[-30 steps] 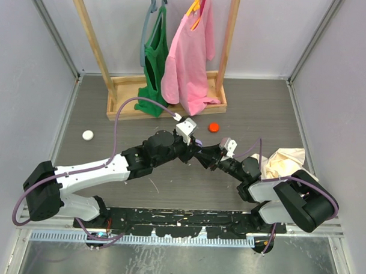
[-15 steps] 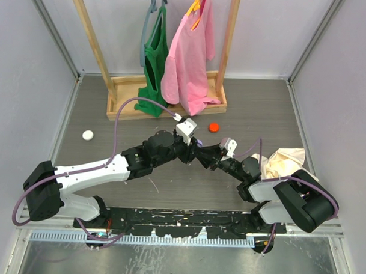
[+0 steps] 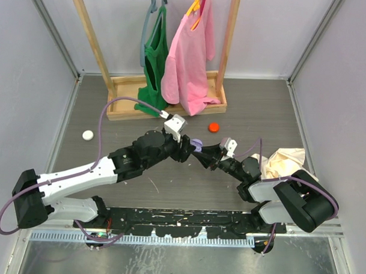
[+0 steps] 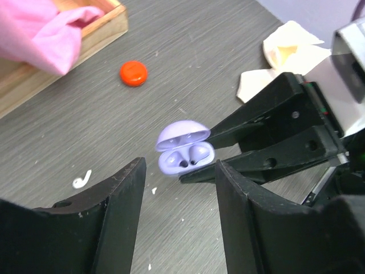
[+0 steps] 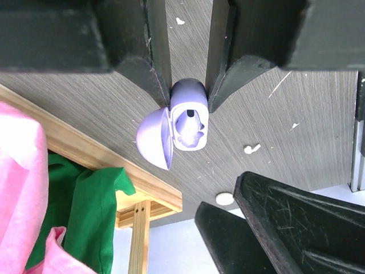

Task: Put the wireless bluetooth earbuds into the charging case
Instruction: Place the earbud in the charging case.

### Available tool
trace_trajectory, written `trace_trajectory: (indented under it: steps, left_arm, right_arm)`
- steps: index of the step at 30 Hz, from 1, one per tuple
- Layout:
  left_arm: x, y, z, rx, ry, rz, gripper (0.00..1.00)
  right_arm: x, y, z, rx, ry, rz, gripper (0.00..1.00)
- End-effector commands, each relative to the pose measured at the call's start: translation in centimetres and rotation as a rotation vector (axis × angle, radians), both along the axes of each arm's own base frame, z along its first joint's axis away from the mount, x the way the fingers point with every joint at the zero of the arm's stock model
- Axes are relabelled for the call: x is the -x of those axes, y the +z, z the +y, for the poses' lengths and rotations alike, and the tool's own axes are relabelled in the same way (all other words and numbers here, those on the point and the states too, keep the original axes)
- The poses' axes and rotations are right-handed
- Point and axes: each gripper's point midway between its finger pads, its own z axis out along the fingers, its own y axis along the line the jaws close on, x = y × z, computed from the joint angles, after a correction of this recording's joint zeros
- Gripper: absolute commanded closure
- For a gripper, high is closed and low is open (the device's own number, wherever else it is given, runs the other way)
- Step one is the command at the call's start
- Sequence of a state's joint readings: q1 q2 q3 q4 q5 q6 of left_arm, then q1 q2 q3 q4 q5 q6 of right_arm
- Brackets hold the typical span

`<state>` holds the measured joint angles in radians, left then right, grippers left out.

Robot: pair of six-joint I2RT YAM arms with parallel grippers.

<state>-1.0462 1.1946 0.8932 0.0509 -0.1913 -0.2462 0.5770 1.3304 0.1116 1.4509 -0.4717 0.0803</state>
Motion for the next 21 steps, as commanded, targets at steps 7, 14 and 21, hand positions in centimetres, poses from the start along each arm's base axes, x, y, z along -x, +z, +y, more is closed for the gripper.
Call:
trace_trajectory:
  steps: [7, 14, 21]
  left_arm:
    - [-0.6, -1.3, 5.7, -0.037, 0.26, 0.09, 0.45]
    - [-1.0, -4.8, 8.3, -0.12, 0.4, 0.151, 0.43]
    - [-2.4, -8.5, 9.6, -0.143, 0.502, 0.237, 0.43]
  right_arm:
    - [-0.4, 2.5, -0.6, -0.054, -0.048, -0.099, 0.99]
    - [-0.6, 2.3, -0.6, -0.046, -0.055, -0.089, 0.99]
    - [-0.7, 2.2, -0.6, -0.041, -0.061, -0.085, 0.99]
